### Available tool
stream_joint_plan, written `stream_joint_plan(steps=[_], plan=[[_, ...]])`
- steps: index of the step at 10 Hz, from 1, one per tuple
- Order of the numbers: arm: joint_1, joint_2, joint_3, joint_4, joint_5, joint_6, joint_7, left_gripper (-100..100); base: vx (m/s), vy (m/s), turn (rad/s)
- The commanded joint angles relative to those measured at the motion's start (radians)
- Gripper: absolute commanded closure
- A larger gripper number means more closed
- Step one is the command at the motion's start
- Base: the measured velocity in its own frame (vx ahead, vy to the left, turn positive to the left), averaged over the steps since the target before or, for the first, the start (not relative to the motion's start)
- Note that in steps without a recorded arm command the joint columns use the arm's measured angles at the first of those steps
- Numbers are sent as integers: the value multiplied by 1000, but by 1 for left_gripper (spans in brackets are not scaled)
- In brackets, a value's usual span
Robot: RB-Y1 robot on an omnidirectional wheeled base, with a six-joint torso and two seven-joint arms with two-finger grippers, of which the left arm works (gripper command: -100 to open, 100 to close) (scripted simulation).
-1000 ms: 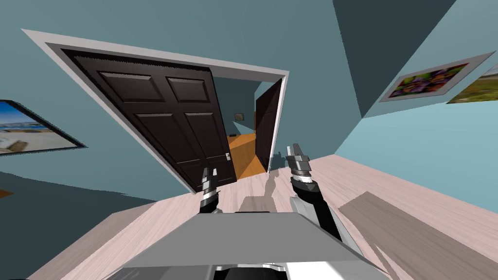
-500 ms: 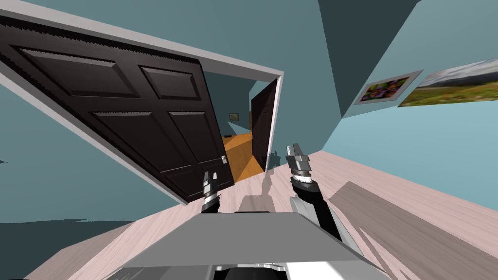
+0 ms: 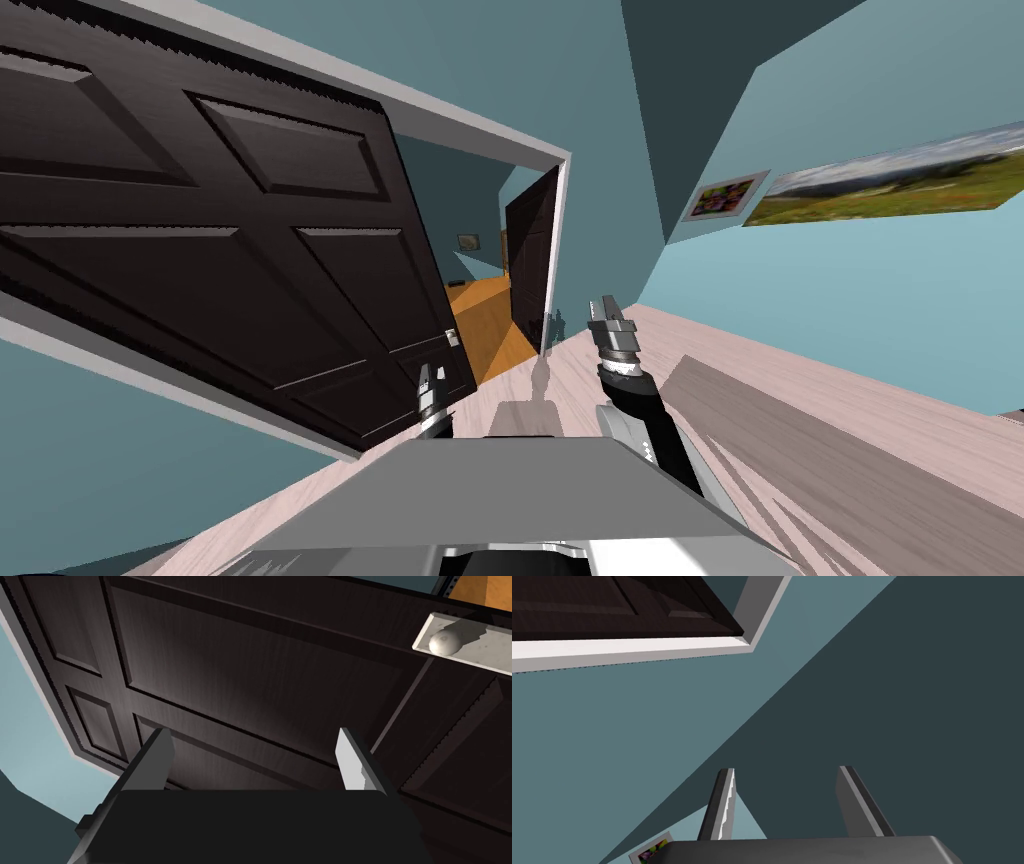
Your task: Push the door open
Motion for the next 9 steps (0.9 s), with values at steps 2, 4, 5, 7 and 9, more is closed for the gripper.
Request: stream_joint_plan(steps=[2, 4, 5, 7, 9], plan=[[-3, -5, -10, 58, 37, -31, -20, -100, 67, 80, -182], [-2, -13, -23, 111, 78, -61, -45, -100, 59, 78, -229], [-2, -16, -28, 127, 90, -70, -53, -100, 84, 113, -251], [0, -30, -43, 191, 139, -107, -84, -100, 103, 157, -272], [0, -37, -51, 220, 162, -123, -98, -100, 47, 108, -116]])
